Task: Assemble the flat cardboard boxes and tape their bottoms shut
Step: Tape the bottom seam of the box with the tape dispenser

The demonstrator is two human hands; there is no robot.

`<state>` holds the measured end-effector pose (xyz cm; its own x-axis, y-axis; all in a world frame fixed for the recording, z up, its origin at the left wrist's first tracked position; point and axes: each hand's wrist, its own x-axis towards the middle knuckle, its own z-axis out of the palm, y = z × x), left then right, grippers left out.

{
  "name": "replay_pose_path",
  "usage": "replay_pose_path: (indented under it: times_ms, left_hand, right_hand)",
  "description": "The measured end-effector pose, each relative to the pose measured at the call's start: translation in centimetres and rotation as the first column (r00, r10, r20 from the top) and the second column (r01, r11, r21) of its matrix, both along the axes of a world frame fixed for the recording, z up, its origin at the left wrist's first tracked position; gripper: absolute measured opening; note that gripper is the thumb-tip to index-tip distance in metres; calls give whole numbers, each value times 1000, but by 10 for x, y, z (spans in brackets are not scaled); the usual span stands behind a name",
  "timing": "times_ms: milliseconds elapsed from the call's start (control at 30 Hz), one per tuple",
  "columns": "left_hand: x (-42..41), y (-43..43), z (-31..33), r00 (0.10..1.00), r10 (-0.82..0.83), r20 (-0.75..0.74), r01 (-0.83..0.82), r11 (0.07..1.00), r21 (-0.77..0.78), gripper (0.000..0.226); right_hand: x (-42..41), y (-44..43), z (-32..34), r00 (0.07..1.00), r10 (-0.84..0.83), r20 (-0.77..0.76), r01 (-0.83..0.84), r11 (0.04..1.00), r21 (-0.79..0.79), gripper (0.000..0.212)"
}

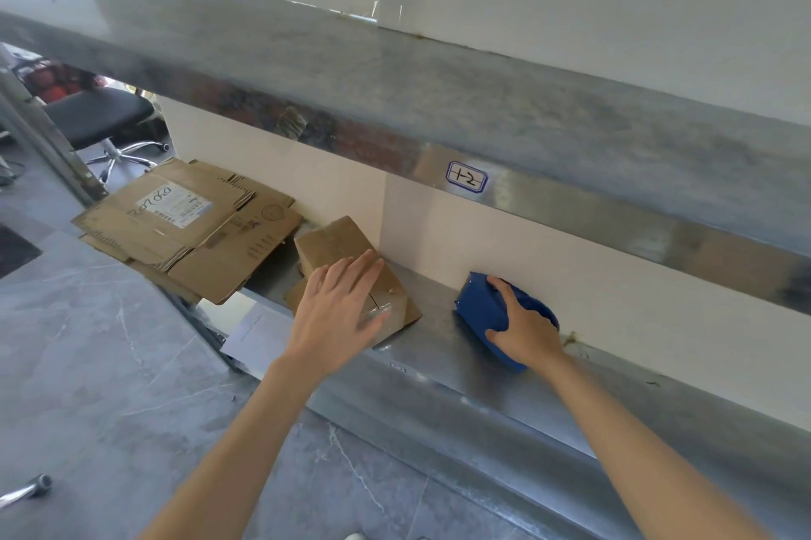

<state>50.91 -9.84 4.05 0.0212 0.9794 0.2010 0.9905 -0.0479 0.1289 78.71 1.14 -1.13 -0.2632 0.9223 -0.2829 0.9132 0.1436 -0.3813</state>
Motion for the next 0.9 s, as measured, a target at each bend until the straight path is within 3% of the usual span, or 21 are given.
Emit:
replay_pose_path:
  times_ms: [67, 200, 433, 600, 767, 900]
  left_hand:
    - [-5, -1, -2, 1000, 14, 4, -14, 1000, 12, 69]
    - [-13, 2, -2, 995, 47, 83, -51, 998, 44, 67]
    - [-9, 18, 17, 945, -19, 325, -9, 996, 84, 59]
    - [-8, 25, 26, 820, -154, 552, 194, 981, -16, 51]
    - [0, 23, 22, 777, -212, 593, 281, 959, -26, 47]
    - [6, 18, 22, 730, -213, 650, 276, 961, 5, 27]
  right_hand:
    - [-3, -5, 5, 998, 35, 42, -41, 988, 152, 70]
    - [-10, -8, 22, 987, 151, 60, -162, 949, 271, 64]
    - [-9, -20, 63, 920, 371, 126, -391, 868, 306, 71]
    - [-3, -38, 75, 842, 528, 113, -532, 776, 339, 71]
    - [-4, -48, 82, 802, 579, 151, -582, 697, 418, 74]
    - [-7, -50, 84, 791, 588, 167, -596, 681, 425, 67]
